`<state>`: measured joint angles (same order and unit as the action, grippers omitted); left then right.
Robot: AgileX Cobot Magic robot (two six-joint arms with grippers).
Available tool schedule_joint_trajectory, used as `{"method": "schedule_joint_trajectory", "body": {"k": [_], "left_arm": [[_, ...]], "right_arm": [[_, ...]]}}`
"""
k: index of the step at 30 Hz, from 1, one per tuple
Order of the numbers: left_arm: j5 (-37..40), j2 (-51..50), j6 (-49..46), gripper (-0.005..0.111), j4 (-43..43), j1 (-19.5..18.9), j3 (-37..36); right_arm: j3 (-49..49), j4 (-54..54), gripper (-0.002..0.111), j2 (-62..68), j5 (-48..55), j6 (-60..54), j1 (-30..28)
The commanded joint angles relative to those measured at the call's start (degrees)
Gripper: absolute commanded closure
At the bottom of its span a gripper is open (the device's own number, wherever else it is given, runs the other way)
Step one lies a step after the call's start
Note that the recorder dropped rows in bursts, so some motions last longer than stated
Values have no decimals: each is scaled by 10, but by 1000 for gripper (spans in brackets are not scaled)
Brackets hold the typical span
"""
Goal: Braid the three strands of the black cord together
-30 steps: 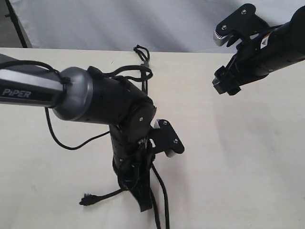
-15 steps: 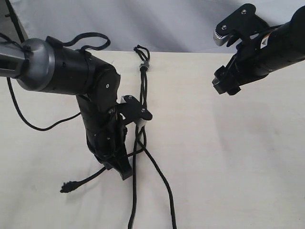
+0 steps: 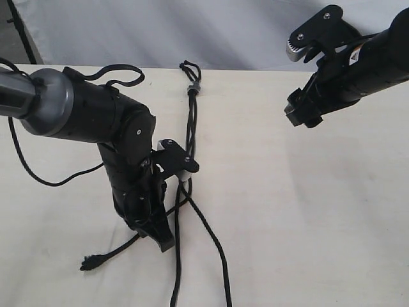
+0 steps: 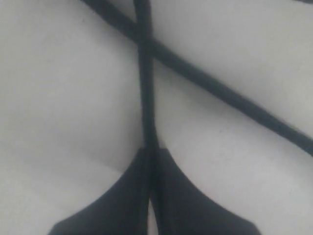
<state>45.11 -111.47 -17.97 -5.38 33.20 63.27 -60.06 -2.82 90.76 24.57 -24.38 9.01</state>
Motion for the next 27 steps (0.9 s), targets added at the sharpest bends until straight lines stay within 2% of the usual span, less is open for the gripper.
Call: {"method": "schedule_joint_trajectory", "body": {"k": [1,3,8,10,12,17,19,21,23,27], "left_arm": [[-7,-12,1,104,-12,0,-12],[-7,-12,5,95,-12,0,-12],[-5,-11,1,60,-9,0,-12],[2,-8,1,52,-6,0,-7],[20,10,1,51,7,0,3],[46,96,6,51,96,-2,16],[34,137,22,52,117,-13,16],[14,181,27,56,111,-41,14],[0,214,32,67,104,-75,7],[-35,264,33,104,96,-152,-31]], "right_arm": [[1,0,29,-4,-3,-5,-2],[1,0,29,-4,-3,-5,-2],[1,15,29,-4,-3,-5,-2],[1,38,29,-4,-2,-5,-2],[1,72,29,-4,2,-5,-2],[-2,138,29,-4,43,-5,5],[-13,148,29,-4,90,-5,23],[-25,170,29,-4,132,-5,53],[-27,196,29,-4,150,-5,94],[-24,205,29,15,177,13,185]]}}
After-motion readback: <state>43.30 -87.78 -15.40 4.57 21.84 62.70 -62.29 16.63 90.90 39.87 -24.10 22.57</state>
